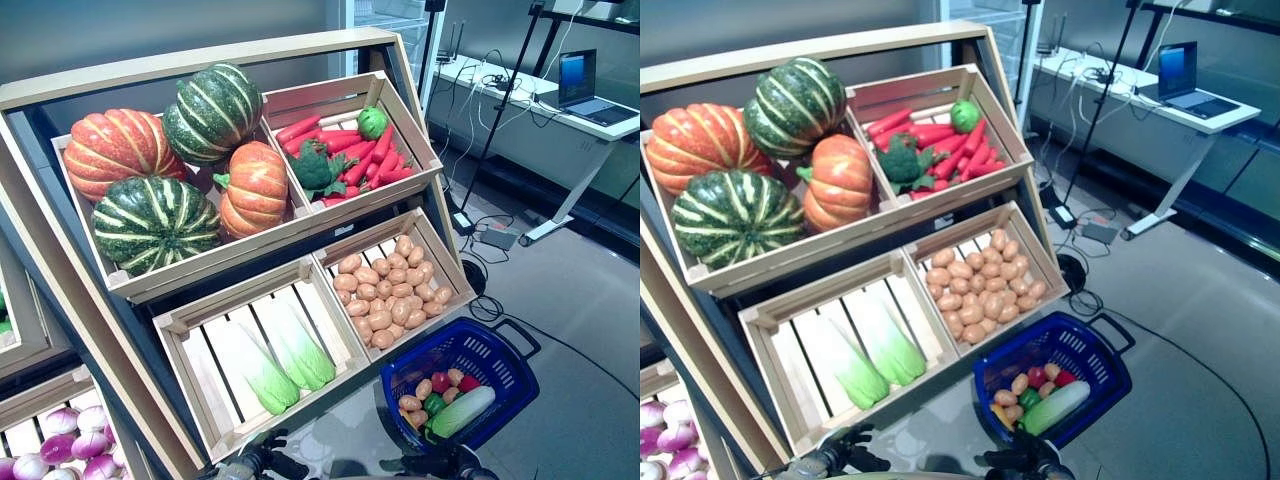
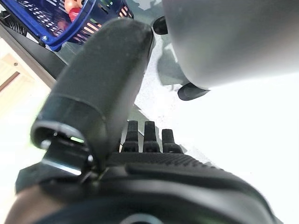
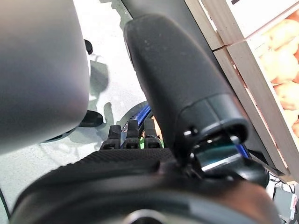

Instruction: Put vegetables into the basket

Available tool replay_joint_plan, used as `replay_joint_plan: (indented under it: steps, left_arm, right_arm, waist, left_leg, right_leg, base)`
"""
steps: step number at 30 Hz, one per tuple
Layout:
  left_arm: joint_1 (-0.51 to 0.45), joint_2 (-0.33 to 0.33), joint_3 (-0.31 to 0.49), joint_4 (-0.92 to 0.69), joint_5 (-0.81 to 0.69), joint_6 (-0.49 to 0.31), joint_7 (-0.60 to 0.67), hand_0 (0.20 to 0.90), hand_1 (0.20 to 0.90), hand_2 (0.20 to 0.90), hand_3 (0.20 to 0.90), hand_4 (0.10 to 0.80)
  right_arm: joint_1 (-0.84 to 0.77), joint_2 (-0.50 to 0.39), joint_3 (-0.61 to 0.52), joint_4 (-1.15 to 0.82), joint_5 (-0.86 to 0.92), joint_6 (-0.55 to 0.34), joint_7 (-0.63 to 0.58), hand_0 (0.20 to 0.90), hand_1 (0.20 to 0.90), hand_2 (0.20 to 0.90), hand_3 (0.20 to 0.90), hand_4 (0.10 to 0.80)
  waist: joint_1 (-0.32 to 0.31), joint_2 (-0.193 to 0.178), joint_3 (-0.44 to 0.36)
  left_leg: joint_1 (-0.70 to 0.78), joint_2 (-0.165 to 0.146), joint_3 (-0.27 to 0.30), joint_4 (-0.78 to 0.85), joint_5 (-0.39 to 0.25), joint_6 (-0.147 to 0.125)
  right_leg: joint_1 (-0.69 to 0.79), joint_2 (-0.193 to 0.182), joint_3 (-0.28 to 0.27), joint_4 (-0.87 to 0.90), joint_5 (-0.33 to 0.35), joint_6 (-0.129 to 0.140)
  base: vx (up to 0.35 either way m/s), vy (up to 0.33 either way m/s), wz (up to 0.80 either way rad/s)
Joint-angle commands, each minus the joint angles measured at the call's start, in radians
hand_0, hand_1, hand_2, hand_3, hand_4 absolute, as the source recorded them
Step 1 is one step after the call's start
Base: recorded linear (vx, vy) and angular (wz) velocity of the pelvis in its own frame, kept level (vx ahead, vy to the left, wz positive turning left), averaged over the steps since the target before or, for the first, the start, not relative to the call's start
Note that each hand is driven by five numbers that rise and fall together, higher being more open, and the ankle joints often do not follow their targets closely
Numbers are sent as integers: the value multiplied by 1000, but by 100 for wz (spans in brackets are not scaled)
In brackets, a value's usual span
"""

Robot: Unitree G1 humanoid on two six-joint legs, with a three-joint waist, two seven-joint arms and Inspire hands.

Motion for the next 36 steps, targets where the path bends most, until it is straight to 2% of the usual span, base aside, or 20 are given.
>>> replay_joint_plan:
  steps: [1, 6, 13, 21, 23, 25, 27, 29, 32, 33, 36]
  left_arm:
    - [-88, -10, -9, 50, 11, -48, -2, 900, 900, 900, 900, 800]
    - [-87, -11, -10, 59, 15, -23, -1, 900, 900, 900, 900, 800]
    - [-88, -17, -15, 62, -11, 14, -63, 900, 900, 900, 900, 800]
    - [-81, 0, -12, -21, -59, -33, -191, 900, 900, 900, 900, 800]
    - [-79, 15, -28, -100, -79, -14, -241, 900, 900, 900, 900, 800]
    - [-83, 25, -34, -160, -146, 38, -291, 900, 900, 900, 900, 800]
    - [-87, 39, -32, -238, -190, 43, -312, 900, 900, 900, 900, 800]
    - [-87, 74, -36, -368, -244, 68, -331, 900, 900, 900, 900, 800]
    - [-99, 146, -10, -596, -331, 163, -416, 900, 900, 900, 900, 800]
    - [-99, 146, -10, -597, -331, 164, -416, 900, 900, 900, 900, 800]
    - [-100, 222, 10, -729, -303, 149, -447, 900, 900, 900, 900, 800]
  right_arm:
    - [-62, 2, 15, 0, 7, -54, 11, 900, 900, 900, 900, 800]
    - [-66, 0, 14, 4, 9, -55, 16, 900, 900, 900, 900, 800]
    - [-70, 3, 20, -7, 7, -48, 14, 900, 900, 900, 900, 800]
    - [-64, -2, 21, -21, -7, -27, 13, 900, 900, 900, 900, 800]
    - [-59, -7, 26, -25, -14, -18, 11, 900, 900, 900, 900, 800]
    - [-58, -12, 27, -32, -14, -4, 18, 900, 900, 900, 900, 800]
    - [-56, -17, 26, -45, -14, 4, 13, 900, 900, 900, 900, 800]
    - [-55, -27, 28, -71, -14, 20, 8, 900, 900, 900, 900, 800]
    - [-48, -58, 25, -98, -18, 22, 8, 900, 900, 900, 900, 800]
    - [-48, -57, 25, -98, -18, 22, 8, 900, 900, 900, 900, 800]
    - [-36, -83, 15, -113, -13, 13, 15, 900, 900, 900, 900, 800]
  waist:
    - [-9, -22, 33]
    - [-11, -22, 36]
    - [-17, -18, 38]
    - [-26, -8, 43]
    - [-25, -4, 42]
    - [-25, 0, 42]
    - [-25, 3, 44]
    - [-24, 6, 46]
    - [-16, 16, 55]
    - [-16, 16, 55]
    - [-18, 23, 59]
  left_leg:
    - [3, 7, 3, 41, -80, -29]
    - [5, 7, 4, 39, -79, -29]
    - [8, 7, 7, 37, -77, -27]
    - [12, 9, 15, 26, -70, -31]
    - [10, 8, 15, 20, -68, -32]
    - [7, 10, 14, 17, -62, -34]
    - [2, 11, 14, 14, -58, -36]
    - [-6, 12, 14, 12, -54, -38]
    - [-27, 15, 13, 9, -46, -36]
    - [-27, 15, 13, 9, -46, -36]
    - [-41, 20, 14, 9, -41, -38]
  right_leg:
    - [54, -67, -19, 25, -41, 60]
    - [54, -65, -15, 24, -41, 59]
    - [52, -62, -6, 23, -38, 59]
    - [48, -61, 0, 18, -31, 60]
    - [46, -60, -1, 14, -28, 61]
    - [41, -61, -2, 12, -23, 62]
    - [36, -61, -6, 11, -20, 64]
    - [27, -61, -5, 9, -17, 63]
    - [8, -62, -8, 8, -12, 62]
    - [7, -62, -8, 8, -12, 62]
    - [-3, -59, -8, 4, -8, 60]
  base:
    - [0, 0, 0]
    - [0, 0, 0]
    - [0, 0, 0]
    - [2, 1, -1]
    - [25, 1, -8]
    - [31, -1, -5]
    - [0, 0, 0]
    - [0, 0, 0]
    - [-21, 8, 0]
    - [0, 0, 0]
    - [0, 0, 0]
